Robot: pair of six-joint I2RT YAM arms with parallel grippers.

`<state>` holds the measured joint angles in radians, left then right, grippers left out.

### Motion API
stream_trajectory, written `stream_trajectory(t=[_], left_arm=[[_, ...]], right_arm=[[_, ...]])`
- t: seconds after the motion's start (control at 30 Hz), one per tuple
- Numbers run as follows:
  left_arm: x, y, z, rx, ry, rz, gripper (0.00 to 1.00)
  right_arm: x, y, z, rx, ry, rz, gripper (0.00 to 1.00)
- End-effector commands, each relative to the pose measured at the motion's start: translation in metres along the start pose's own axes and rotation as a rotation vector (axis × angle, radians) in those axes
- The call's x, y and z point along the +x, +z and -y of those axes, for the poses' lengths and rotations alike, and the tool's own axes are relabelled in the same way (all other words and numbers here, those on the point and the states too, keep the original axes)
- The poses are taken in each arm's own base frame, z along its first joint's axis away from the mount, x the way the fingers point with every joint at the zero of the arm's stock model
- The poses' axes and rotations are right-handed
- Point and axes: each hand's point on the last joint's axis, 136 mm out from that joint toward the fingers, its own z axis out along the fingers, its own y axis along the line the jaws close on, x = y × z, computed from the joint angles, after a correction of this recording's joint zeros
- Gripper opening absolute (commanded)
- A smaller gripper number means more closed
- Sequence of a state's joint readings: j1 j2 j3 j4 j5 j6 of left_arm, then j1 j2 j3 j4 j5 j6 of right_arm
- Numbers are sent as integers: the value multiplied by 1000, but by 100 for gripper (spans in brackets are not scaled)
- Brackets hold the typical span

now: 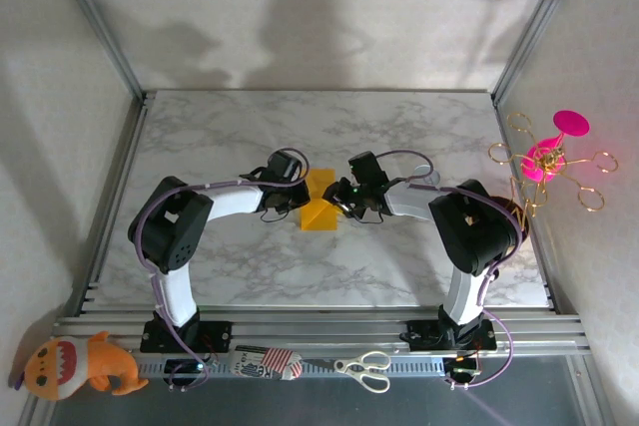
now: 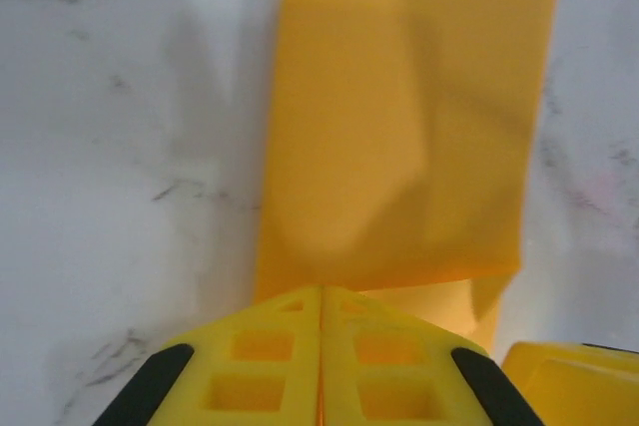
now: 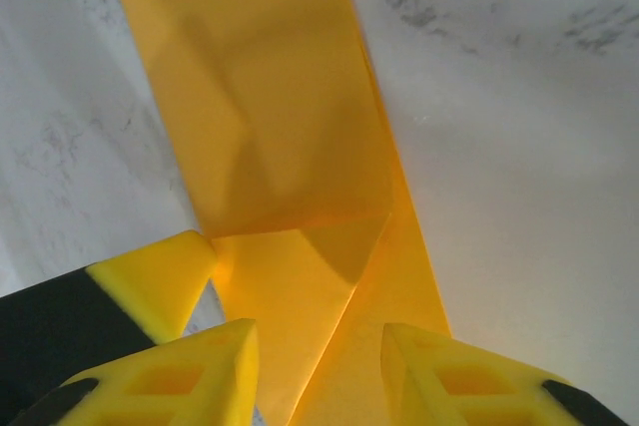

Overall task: Fold a paper plane with a square sheet of paper (pick it up from the middle)
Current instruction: Turn over the paper at the center of the table.

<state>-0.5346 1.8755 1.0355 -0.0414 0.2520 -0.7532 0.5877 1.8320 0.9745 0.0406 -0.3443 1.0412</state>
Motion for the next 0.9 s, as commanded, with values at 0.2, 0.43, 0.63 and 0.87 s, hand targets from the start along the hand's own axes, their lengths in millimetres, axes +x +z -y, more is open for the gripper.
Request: stream_trajectory(t=[0.2, 0.43, 0.63, 0.87], left_arm=[[1, 8, -19, -39, -38, 13, 6], [3, 8, -21, -39, -41, 6, 6], [4, 8, -22, -38, -47, 5, 5], [-3, 2, -17, -18, -60, 23, 6]], right_arm=[[4, 14, -7, 6, 2, -35, 36], [3, 21, -12, -18, 1, -50, 33], [8, 25, -18, -69, -1, -78, 28], [14, 28, -20, -128, 19, -100, 25]])
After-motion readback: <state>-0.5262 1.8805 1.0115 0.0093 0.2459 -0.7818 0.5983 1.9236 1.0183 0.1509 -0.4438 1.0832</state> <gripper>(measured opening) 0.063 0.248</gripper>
